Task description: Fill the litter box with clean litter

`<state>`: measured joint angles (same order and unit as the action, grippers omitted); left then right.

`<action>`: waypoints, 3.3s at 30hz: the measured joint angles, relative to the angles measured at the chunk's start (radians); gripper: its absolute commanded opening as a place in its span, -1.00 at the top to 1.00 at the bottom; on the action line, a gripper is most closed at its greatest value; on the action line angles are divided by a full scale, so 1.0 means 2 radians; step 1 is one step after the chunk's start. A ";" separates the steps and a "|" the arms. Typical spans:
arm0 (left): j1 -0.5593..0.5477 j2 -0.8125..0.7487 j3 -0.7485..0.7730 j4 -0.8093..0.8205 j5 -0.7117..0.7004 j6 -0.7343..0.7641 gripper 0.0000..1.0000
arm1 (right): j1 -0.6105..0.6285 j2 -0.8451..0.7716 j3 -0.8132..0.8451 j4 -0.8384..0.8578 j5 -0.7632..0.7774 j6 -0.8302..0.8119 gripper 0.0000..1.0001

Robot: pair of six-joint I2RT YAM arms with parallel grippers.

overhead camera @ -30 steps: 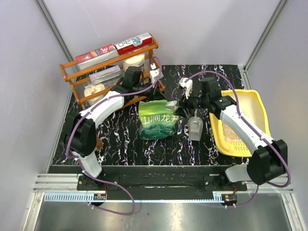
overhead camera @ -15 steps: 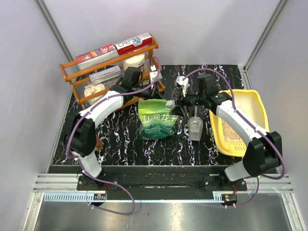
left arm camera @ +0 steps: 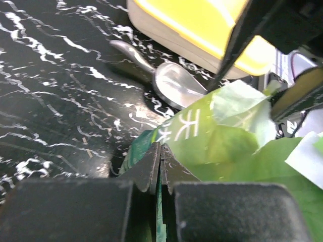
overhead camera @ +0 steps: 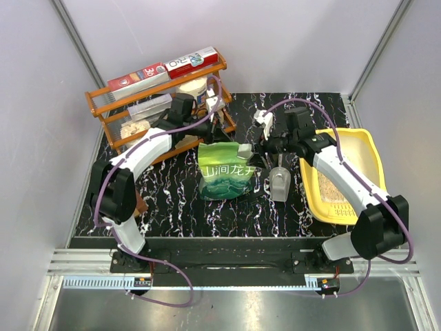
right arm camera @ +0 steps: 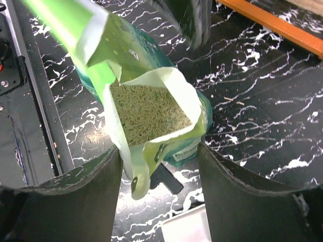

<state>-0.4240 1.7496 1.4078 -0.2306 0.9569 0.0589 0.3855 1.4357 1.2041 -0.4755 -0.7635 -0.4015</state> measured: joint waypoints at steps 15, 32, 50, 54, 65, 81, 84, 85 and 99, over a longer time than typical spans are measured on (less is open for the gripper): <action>0.003 -0.001 -0.004 0.034 -0.047 -0.035 0.95 | 0.000 -0.026 0.000 -0.005 -0.006 0.035 0.40; -0.044 0.017 -0.004 0.034 0.004 -0.047 0.94 | 0.001 0.008 -0.010 0.043 -0.047 0.053 0.46; -0.047 0.025 0.003 0.045 0.039 -0.069 0.95 | 0.003 -0.033 -0.021 0.021 0.003 0.007 -0.01; -0.047 0.027 0.013 0.037 0.039 -0.068 0.94 | 0.003 -0.048 -0.026 0.014 0.023 -0.007 -0.12; -0.047 0.043 0.032 0.019 0.049 -0.067 0.94 | 0.004 -0.023 -0.031 0.028 0.025 -0.030 -0.25; -0.046 0.052 0.038 0.000 0.082 -0.069 0.96 | -0.004 0.024 -0.012 0.049 -0.079 -0.006 -0.08; -0.043 0.053 0.039 -0.007 0.088 -0.072 0.97 | -0.009 0.029 -0.013 0.060 -0.093 0.014 -0.04; -0.041 0.053 0.040 -0.008 0.091 -0.073 0.97 | -0.010 0.029 -0.015 0.066 -0.096 0.021 -0.03; -0.015 0.076 0.068 -0.011 0.115 -0.109 1.00 | -0.025 0.029 -0.108 0.274 -0.151 0.181 0.09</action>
<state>-0.4541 1.9018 1.5433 -0.2531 1.1866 -0.1600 0.3355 1.4937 0.9890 0.0719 -1.0660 -0.0402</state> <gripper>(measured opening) 0.023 0.482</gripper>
